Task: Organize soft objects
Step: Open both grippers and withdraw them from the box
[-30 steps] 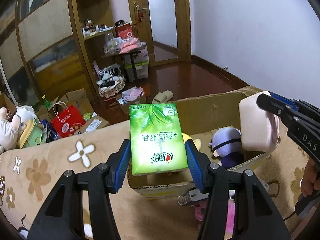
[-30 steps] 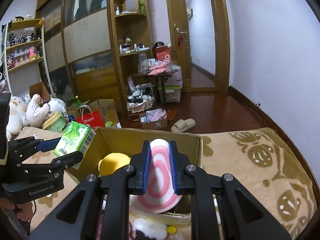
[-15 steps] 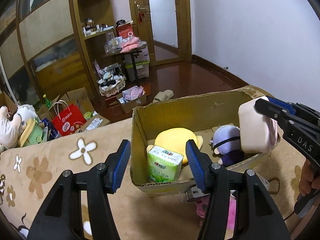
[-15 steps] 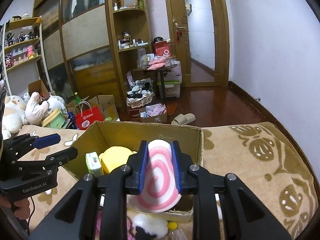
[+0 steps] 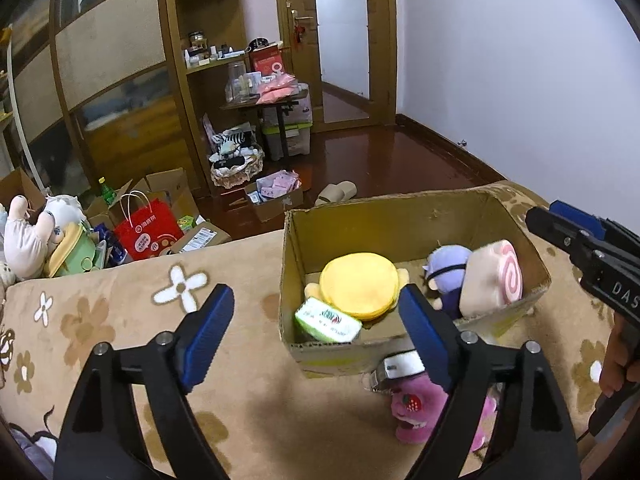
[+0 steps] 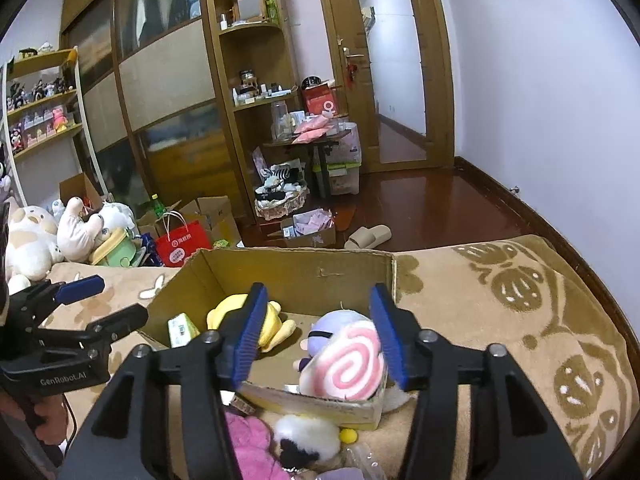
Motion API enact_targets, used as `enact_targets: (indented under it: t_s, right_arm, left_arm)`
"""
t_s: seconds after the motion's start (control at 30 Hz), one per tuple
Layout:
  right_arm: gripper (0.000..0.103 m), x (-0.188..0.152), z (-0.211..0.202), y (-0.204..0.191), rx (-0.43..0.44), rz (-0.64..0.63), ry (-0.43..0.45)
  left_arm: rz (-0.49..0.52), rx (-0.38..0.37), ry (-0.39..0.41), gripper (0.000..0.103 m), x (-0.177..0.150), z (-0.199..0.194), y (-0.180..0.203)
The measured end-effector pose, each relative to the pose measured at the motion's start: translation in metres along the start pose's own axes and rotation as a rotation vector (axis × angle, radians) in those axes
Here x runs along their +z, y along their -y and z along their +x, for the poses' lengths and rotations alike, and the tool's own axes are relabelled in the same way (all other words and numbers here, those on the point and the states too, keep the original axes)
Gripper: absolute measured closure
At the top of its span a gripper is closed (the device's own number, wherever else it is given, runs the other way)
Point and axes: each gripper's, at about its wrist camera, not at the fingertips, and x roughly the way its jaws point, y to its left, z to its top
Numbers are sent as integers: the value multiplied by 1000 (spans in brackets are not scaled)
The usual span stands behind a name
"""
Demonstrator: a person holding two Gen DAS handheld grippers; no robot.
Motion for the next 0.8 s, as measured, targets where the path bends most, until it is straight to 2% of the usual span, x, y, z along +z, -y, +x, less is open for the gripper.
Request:
enact_targets:
  t_s: [0.17, 0.23, 0.43, 0.67, 0.8]
  right_arm:
    - [35, 0, -9, 0, 4, 9, -4]
    - [22, -1, -12, 2, 7, 14, -9]
    - [2, -10, -30, 5, 3, 10, -20]
    - [0, -21, -51, 6, -8, -9, -50]
    - [0, -31, -63, 8, -9, -12, -67]
  left_arm:
    - [9, -5, -3, 10, -4, -12, 3]
    - [12, 5, -6, 8, -8, -16, 5]
    - [-1, 12, -54, 7, -25, -21, 10]
    - [-50, 1, -96, 7, -40, -38, 11]
    - [-28, -41, -125, 7, -48, -49, 16]
